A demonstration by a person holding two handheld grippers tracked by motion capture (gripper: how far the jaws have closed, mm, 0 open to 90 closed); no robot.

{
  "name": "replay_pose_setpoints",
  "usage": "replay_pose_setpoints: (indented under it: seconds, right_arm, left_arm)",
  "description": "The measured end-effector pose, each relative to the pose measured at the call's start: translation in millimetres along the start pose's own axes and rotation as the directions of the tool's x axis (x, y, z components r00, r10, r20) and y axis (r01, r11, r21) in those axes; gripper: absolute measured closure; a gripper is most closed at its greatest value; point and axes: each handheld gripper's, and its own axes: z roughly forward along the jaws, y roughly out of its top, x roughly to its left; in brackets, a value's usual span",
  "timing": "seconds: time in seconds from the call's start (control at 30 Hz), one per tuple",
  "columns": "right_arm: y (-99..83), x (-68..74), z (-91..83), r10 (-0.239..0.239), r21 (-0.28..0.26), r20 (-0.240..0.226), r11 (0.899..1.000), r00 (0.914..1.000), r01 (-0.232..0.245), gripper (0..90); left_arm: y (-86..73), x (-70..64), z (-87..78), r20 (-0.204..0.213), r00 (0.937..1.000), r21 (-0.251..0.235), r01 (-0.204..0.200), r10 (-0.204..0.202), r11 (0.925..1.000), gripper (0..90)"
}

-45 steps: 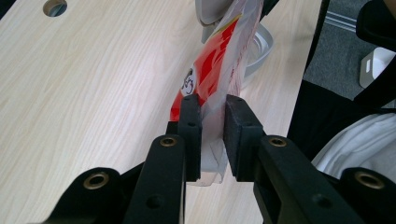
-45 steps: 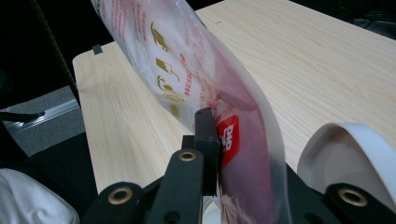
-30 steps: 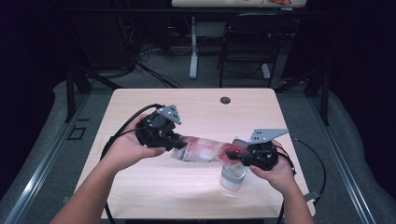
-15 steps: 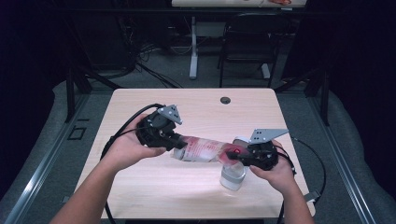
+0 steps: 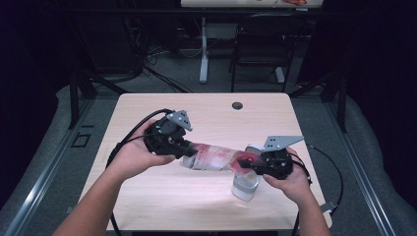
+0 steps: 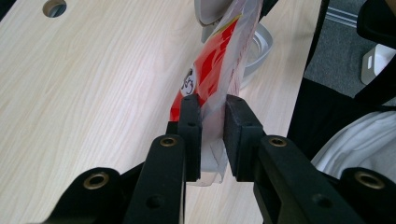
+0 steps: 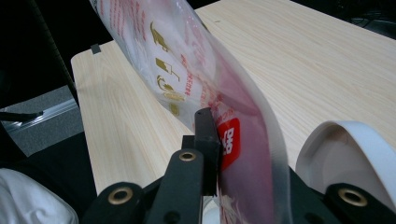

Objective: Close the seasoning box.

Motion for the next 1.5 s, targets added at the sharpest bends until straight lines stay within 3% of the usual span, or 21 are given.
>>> replay_pose_setpoints:
  seconds: [1.5]
  right_arm:
    - [-1.4,-2.0,-1.2,0.008,0.001,-0.002,1.0,1.0,-0.008,86.6]
  left_arm:
    - [8.0,-2.0,-1.1,0.003,0.9999,0.004,-0.01,0.01,0.9999,77.8]
